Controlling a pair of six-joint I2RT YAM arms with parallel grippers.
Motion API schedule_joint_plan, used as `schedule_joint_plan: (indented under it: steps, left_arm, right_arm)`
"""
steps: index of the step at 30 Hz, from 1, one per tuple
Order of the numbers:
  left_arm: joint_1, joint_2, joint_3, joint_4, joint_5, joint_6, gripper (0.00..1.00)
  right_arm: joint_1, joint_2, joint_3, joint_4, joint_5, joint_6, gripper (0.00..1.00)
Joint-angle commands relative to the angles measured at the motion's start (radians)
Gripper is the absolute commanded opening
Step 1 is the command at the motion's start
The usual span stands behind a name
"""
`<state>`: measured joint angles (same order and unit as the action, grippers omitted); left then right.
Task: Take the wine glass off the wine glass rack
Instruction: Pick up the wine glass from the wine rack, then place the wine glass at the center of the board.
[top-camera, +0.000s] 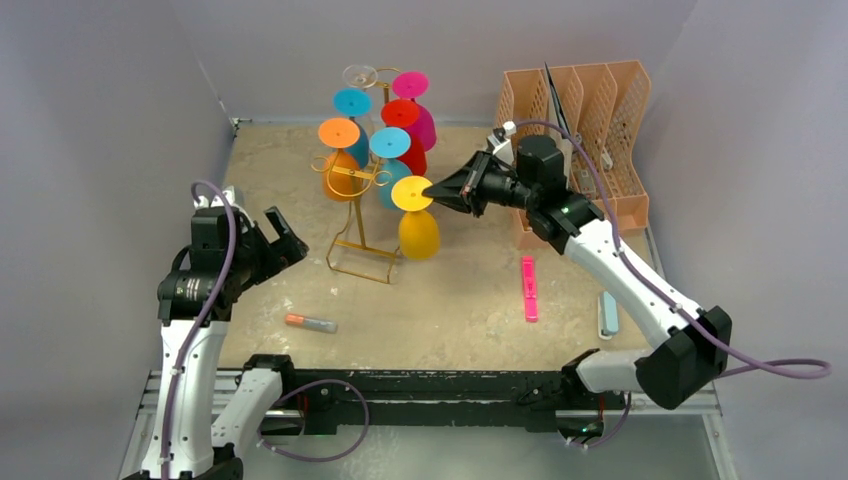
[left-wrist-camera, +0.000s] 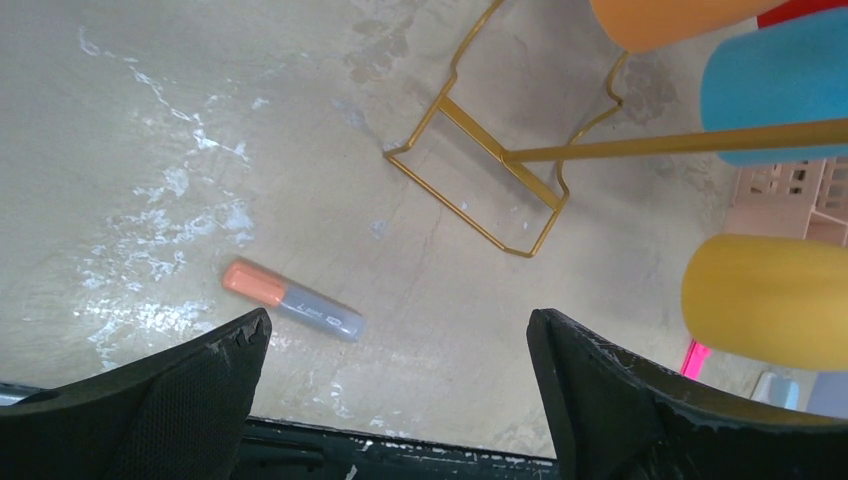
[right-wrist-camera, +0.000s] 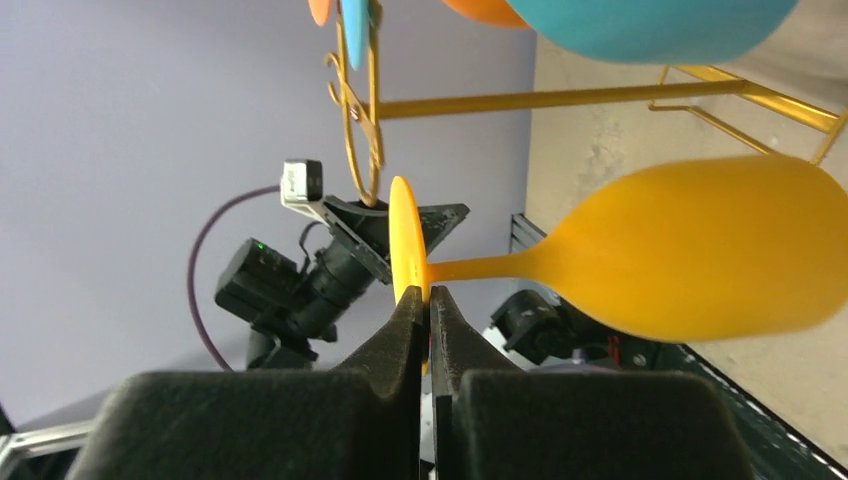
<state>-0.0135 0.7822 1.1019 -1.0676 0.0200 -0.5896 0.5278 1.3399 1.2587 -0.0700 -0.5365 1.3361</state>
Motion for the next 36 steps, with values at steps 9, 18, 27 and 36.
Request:
schedule_joint_plan:
  steps: [9,18,27,36]
  left_arm:
    - [0.0,-0.038,-0.109,0.069,0.311,0.052,1.0]
    - [-0.002,-0.075,-0.295,0.212,0.757,0.055,0.91]
    - [-0.355,-0.046,-0.389,0.594,0.834,-0.195,0.88]
    - [-0.599,-0.094,-0.445,0.813,0.541,-0.342,0.8]
  right_arm:
    - [-0.002,-0.165,-0.138,-0.184,-0.011,-0.338,0.0]
    - [-0.002,-0.27,-0.288,-0.117,0.035,-0.481,0.0]
    - [0.001,-0.283,-0.35,-0.052,-0.07,-0.592,0.0]
    - [0.001,-0.313,-0.406,0.079,-0.29,-0.536,0.0]
